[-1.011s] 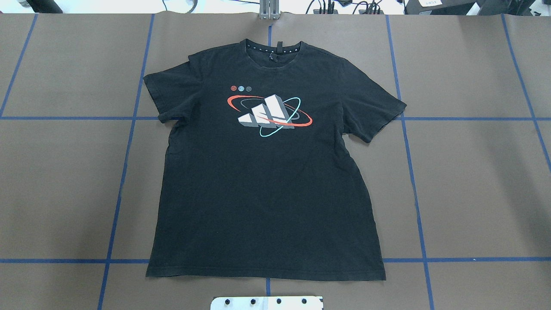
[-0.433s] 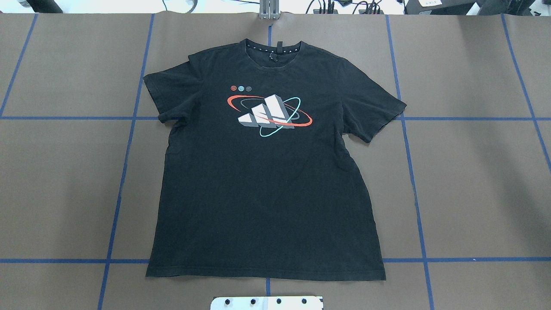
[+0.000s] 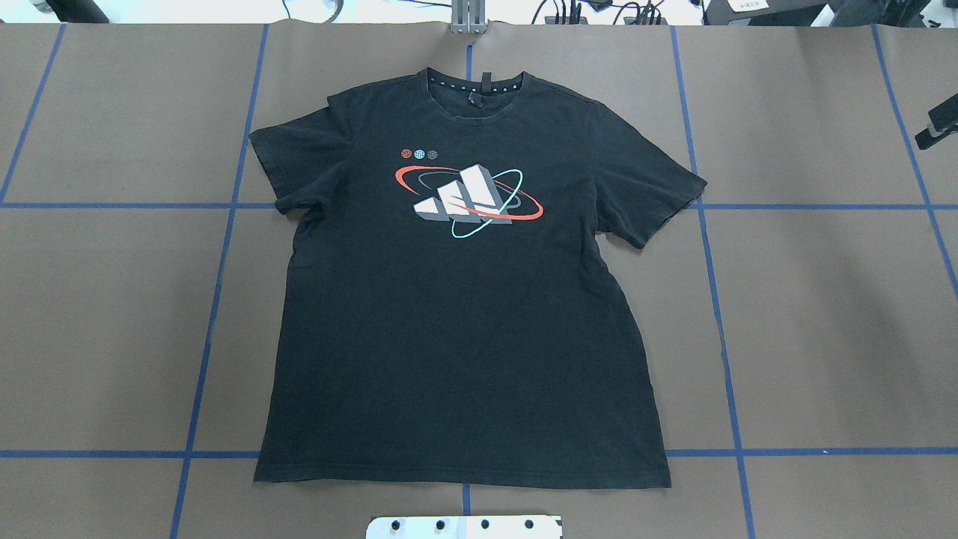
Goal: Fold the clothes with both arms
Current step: 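Move both arms from rest toward the black t-shirt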
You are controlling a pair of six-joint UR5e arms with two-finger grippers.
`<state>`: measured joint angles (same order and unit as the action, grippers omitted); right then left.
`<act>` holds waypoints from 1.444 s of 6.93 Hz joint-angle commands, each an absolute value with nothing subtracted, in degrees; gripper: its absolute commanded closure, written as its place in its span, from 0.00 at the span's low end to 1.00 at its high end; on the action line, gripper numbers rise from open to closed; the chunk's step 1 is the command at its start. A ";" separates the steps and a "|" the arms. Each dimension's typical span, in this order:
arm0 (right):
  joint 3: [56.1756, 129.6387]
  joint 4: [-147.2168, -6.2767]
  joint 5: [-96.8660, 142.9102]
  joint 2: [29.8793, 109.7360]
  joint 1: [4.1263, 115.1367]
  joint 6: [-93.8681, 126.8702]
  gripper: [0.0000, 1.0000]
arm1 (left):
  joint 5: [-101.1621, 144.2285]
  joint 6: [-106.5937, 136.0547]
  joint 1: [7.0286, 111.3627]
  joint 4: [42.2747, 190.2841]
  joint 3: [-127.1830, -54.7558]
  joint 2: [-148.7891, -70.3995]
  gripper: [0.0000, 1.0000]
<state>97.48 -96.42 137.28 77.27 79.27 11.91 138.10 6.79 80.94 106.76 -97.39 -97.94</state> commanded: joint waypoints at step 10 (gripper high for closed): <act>74.97 -44.91 121.13 67.24 57.15 43.51 0.02 | 124.45 52.38 62.58 147.22 -77.00 -113.11 0.01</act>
<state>75.47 -45.94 122.50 67.53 59.45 43.06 124.90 51.37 63.10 146.96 -77.36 -112.42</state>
